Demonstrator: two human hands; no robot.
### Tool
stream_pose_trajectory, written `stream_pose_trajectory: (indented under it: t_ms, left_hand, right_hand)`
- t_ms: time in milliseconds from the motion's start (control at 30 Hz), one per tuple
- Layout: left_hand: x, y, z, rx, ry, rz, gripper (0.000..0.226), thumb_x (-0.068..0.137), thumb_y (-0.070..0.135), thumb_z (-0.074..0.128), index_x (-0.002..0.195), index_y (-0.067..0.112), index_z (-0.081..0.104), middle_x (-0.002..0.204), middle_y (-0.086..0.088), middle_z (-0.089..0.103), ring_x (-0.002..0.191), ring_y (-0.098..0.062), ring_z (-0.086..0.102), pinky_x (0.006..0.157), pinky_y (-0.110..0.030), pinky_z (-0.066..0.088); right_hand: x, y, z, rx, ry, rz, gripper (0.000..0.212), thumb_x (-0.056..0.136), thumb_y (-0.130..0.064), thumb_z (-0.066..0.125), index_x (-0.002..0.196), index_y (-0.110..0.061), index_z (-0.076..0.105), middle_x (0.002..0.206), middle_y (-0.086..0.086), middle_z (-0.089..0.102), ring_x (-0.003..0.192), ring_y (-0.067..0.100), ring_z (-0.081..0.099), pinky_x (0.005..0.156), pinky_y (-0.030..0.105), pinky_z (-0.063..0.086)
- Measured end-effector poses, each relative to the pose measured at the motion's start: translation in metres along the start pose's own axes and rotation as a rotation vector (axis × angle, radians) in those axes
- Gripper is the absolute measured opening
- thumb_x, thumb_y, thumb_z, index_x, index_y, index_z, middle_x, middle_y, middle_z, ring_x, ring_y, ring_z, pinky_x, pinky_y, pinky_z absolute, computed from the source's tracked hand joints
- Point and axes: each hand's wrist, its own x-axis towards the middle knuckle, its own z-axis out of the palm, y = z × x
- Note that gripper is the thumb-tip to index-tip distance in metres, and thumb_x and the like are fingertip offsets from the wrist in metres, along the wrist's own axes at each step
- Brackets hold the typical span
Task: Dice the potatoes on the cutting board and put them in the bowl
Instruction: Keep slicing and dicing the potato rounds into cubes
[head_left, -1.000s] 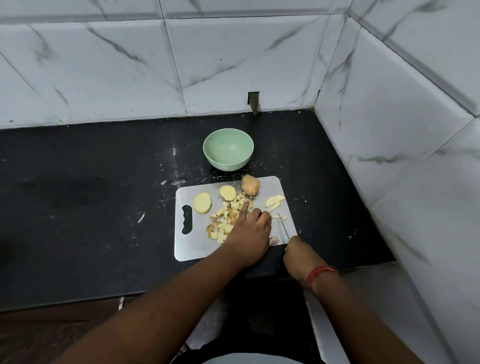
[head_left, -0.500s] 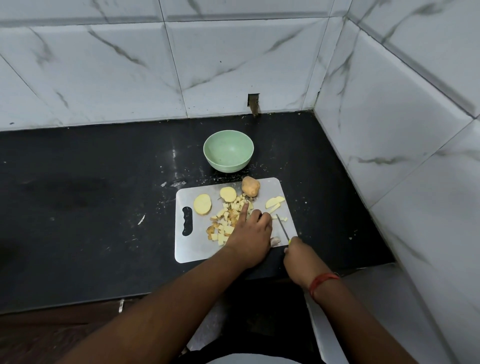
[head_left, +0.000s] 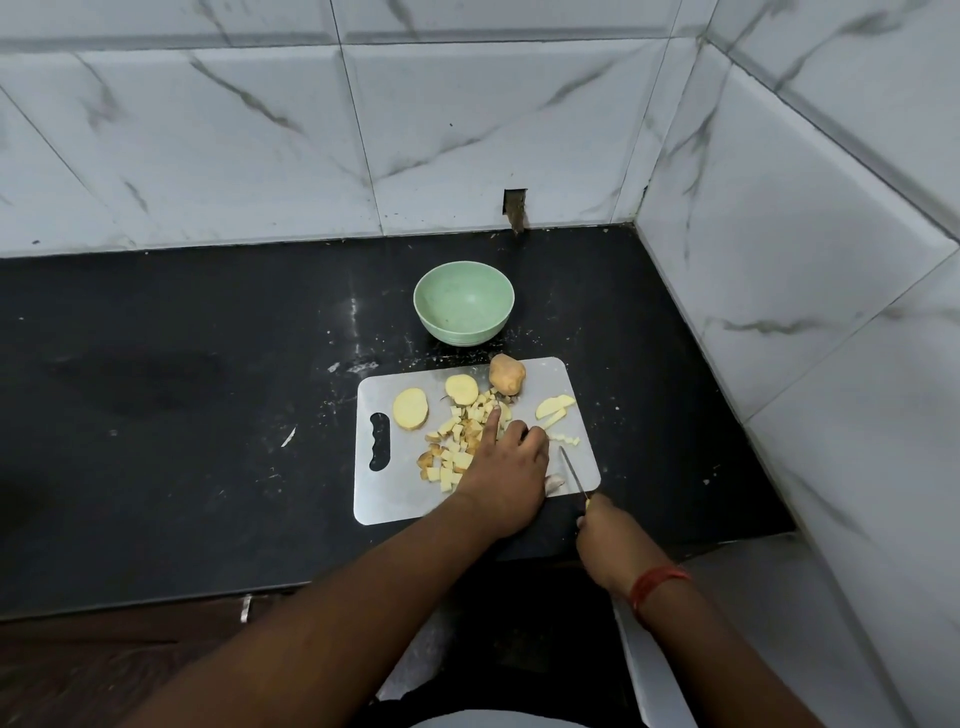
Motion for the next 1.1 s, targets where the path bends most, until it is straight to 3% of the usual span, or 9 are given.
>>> stream_pose_trajectory:
  t_ms: [100,267,500,700,900,1033,1100]
  left_hand:
    - [0.0,0.0,0.001,-0.083,-0.001,-0.047,0.058,0.106,0.046,0.034,0.146,0.006,0.049,0.136,-0.01,0.049,0.13,-0.033,0.042,0.123,-0.062,0.012]
    - [0.001,-0.003,-0.006,-0.187,-0.053,-0.087,0.055,0.107,0.042,0.034,0.151,0.011,0.042,0.14,-0.009,0.044,0.136,-0.032,0.035,0.123,-0.061,0.004]
    - [0.003,-0.006,-0.009,-0.203,-0.086,-0.1,0.052,0.107,0.035,0.037,0.154,0.014,0.039,0.139,-0.008,0.041,0.136,-0.033,0.032,0.123,-0.064,0.004]
    - [0.002,-0.003,-0.009,-0.154,-0.079,-0.1,0.053,0.107,0.036,0.035,0.154,0.012,0.038,0.14,-0.009,0.042,0.135,-0.033,0.034,0.122,-0.064,0.003]
    - [0.003,0.002,-0.014,-0.1,-0.062,-0.107,0.05,0.108,0.035,0.033,0.148,0.009,0.047,0.14,-0.009,0.043,0.135,-0.033,0.035,0.123,-0.063,0.004]
    - [0.003,-0.003,-0.014,-0.065,0.018,-0.082,0.042,0.103,0.035,0.043,0.129,0.009,0.065,0.133,-0.009,0.049,0.133,-0.034,0.04,0.122,-0.063,0.007]
    - [0.003,-0.004,-0.013,-0.027,0.064,-0.049,0.038,0.099,0.034,0.048,0.116,0.008,0.069,0.132,-0.011,0.051,0.132,-0.035,0.042,0.122,-0.063,0.011]
  right_hand:
    - [0.0,0.0,-0.003,0.027,0.037,-0.03,0.005,0.1,-0.014,0.042,0.097,-0.011,0.039,0.109,0.015,0.062,0.098,0.028,0.062,0.072,0.027,0.038]
    - [0.004,-0.006,-0.004,0.05,0.047,-0.058,0.006,0.1,-0.016,0.04,0.098,-0.011,0.043,0.1,0.012,0.06,0.083,0.023,0.058,0.067,0.027,0.038]
    - [0.005,-0.018,-0.008,0.025,0.01,-0.033,0.01,0.099,-0.013,0.039,0.105,-0.008,0.043,0.108,0.016,0.059,0.082,0.025,0.052,0.069,0.028,0.039]
    - [0.008,-0.022,-0.008,0.014,-0.029,0.011,0.011,0.099,-0.01,0.039,0.107,-0.007,0.046,0.103,0.014,0.058,0.085,0.025,0.058,0.067,0.029,0.042]
    - [-0.006,-0.005,-0.004,0.004,-0.086,-0.007,0.015,0.1,-0.014,0.041,0.11,-0.005,0.049,0.111,0.016,0.062,0.102,0.029,0.062,0.073,0.028,0.041]
    - [-0.009,0.009,-0.015,0.249,-0.089,0.019,0.019,0.101,-0.026,0.043,0.097,-0.008,0.049,0.089,0.013,0.057,0.069,0.025,0.059,0.049,0.028,0.044]
    - [-0.007,0.016,-0.02,0.384,-0.041,0.054,0.021,0.1,-0.028,0.044,0.092,-0.009,0.048,0.083,0.013,0.054,0.062,0.023,0.052,0.046,0.027,0.04]
